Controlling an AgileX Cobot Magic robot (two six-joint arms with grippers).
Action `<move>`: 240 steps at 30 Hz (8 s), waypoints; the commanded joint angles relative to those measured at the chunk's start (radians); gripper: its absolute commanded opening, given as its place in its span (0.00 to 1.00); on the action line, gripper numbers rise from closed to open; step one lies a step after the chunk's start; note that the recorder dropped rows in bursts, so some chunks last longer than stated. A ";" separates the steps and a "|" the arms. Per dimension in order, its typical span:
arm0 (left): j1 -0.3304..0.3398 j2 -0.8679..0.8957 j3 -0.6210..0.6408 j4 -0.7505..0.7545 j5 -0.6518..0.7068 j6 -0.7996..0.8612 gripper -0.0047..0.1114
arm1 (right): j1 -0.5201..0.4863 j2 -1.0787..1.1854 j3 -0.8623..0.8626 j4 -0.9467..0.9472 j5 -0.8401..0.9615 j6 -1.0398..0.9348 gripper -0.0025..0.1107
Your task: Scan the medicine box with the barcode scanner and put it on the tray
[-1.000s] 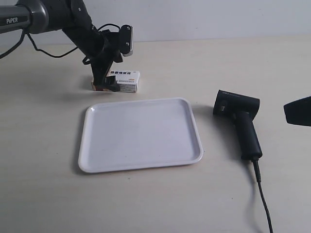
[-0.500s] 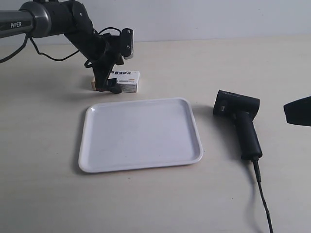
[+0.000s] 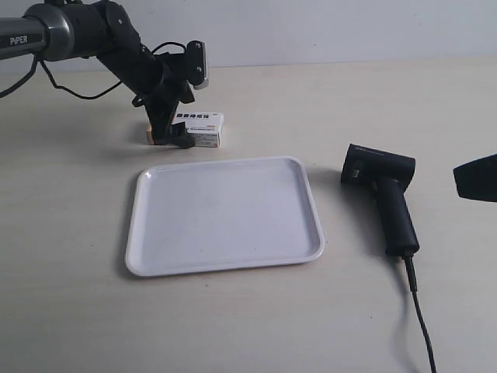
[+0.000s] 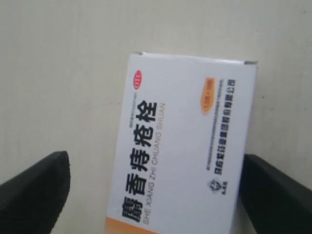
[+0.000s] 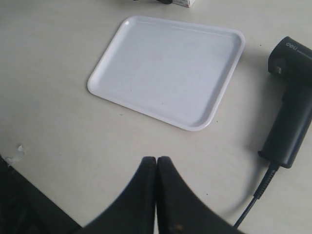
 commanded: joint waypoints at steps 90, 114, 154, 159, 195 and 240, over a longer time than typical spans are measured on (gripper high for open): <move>0.025 -0.502 0.455 -0.113 0.387 -0.061 0.04 | 0.002 0.031 -0.008 -0.189 -0.193 0.173 0.02; -0.109 -0.591 0.540 -0.104 0.398 0.078 0.04 | 0.002 0.722 -0.158 -0.256 -0.272 0.425 0.60; -0.109 -0.586 0.540 -0.127 0.300 0.028 0.04 | 0.071 0.996 -0.290 -0.344 -0.465 0.647 0.67; -0.109 -0.586 0.540 -0.127 0.300 0.028 0.04 | 0.071 1.022 -0.290 -0.344 -0.457 0.647 0.67; -0.109 -0.586 0.540 -0.138 0.263 0.026 0.04 | 0.071 1.041 -0.290 -0.341 -0.426 0.534 0.02; -0.147 -0.511 0.538 -0.119 0.081 -0.002 0.04 | 0.280 0.872 -0.329 -0.196 -0.248 0.342 0.02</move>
